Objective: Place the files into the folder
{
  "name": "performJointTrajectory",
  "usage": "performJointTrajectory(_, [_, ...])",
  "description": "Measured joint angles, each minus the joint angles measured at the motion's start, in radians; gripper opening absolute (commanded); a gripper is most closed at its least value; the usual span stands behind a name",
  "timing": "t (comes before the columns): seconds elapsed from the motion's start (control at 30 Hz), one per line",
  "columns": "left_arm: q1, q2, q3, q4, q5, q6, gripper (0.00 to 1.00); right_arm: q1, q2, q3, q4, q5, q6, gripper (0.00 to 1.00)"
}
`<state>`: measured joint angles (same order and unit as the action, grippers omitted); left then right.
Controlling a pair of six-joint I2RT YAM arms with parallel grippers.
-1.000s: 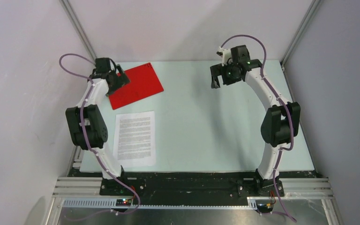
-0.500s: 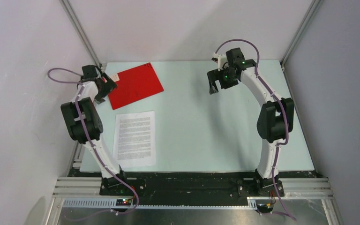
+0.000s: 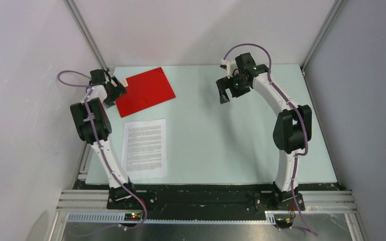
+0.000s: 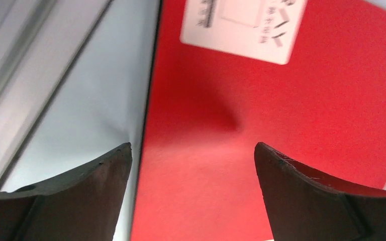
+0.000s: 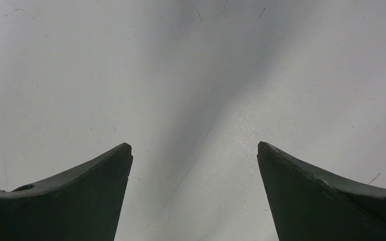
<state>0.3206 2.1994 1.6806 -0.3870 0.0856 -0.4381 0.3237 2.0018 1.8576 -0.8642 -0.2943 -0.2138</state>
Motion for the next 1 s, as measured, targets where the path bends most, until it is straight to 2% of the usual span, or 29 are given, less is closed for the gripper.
performJointTrajectory(0.1, [0.001, 0.016, 0.025, 0.021, 0.058, -0.006, 0.81, 0.002, 0.000, 0.000, -0.001, 0.009, 0.000, 0.99])
performJointTrajectory(0.2, [0.002, 0.017, 0.028, 0.039, 0.097, -0.008, 0.73, 0.002, 0.000, 0.000, -0.001, 0.018, 0.000, 1.00])
performJointTrajectory(0.27, [0.002, 0.017, 0.028, 0.048, 0.119, -0.008, 0.63, 0.002, 0.000, 0.000, -0.001, 0.022, -0.001, 0.99])
performJointTrajectory(0.37, [0.002, 0.017, 0.027, 0.072, 0.157, -0.017, 0.57, 0.001, 0.000, -0.002, 0.000, 0.026, -0.001, 0.99])
performJointTrajectory(0.47, [0.002, 0.017, 0.026, 0.098, 0.206, -0.033, 0.48, 0.002, 0.000, -0.011, 0.001, 0.028, -0.003, 0.99])
performJointTrajectory(0.57, [-0.001, 0.017, 0.011, 0.153, 0.281, -0.070, 0.45, 0.002, 0.002, -0.018, 0.000, 0.040, -0.008, 0.99])
performJointTrajectory(0.7, [-0.009, 0.017, -0.042, 0.267, 0.397, -0.162, 0.50, 0.002, 0.003, -0.018, 0.000, 0.053, -0.018, 0.99])
performJointTrajectory(0.73, [-0.013, 0.017, -0.056, 0.291, 0.416, -0.183, 0.62, 0.002, 0.003, -0.018, 0.000, 0.055, -0.022, 0.99])
performJointTrajectory(0.77, [-0.018, 0.017, -0.066, 0.308, 0.424, -0.193, 0.69, 0.002, 0.003, -0.018, -0.001, 0.056, -0.024, 0.99])
performJointTrajectory(0.8, [-0.024, 0.016, -0.076, 0.320, 0.416, -0.201, 0.81, 0.002, 0.003, -0.018, -0.001, 0.060, -0.025, 0.99])
performJointTrajectory(0.87, [-0.032, 0.010, -0.082, 0.308, 0.380, -0.187, 0.87, 0.002, 0.003, -0.018, -0.001, 0.062, -0.027, 0.99])
performJointTrajectory(1.0, [-0.042, -0.023, -0.082, 0.257, 0.230, -0.122, 0.90, 0.002, 0.003, -0.026, 0.002, 0.066, -0.027, 0.99])
